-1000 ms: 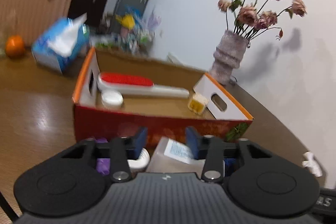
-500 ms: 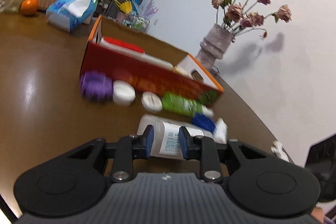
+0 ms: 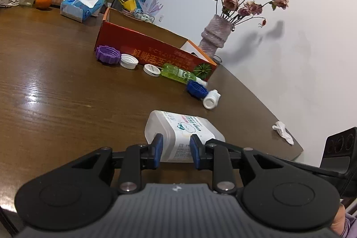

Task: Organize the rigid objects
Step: 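Lift the white plastic bottle off the table with both grippers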

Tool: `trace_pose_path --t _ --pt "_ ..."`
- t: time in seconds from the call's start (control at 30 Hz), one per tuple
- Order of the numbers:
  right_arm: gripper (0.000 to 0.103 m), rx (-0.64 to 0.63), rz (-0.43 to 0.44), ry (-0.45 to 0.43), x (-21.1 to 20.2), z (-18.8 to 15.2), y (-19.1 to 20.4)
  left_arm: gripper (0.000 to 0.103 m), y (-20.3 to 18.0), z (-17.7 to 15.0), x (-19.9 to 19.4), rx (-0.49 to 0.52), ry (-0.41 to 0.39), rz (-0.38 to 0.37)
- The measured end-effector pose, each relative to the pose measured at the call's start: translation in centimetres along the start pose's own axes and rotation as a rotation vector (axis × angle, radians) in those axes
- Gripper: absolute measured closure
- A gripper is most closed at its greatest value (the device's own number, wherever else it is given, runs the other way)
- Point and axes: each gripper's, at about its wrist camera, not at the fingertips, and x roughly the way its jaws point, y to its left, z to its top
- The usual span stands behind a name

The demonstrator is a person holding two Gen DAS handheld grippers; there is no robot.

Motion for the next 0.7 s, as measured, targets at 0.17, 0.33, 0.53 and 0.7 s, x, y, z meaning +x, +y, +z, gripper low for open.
trace_pose_path --t 0.17,0.33,0.53,0.7 --pt "0.067 0.023 -0.026 -0.035 -1.4 -0.4 -0.5 0.075 0.0 -0.1 -0.9 0.016 -0.025 0.026" --pt "0.06 0.028 -0.053 -0.049 -1.6 -0.2 -0.9 0.059 0.0 0.5 -0.5 0.032 -0.041 0.035" --pt "0.059 0.037 -0.036 -0.045 -0.2 0.4 -1.2 0.058 0.3 1.2 1.7 0.03 -0.007 0.038" --pt "0.06 0.039 -0.017 -0.025 1.4 0.9 -0.9 0.057 1.2 1.5 2.7 -0.007 0.016 -0.005"
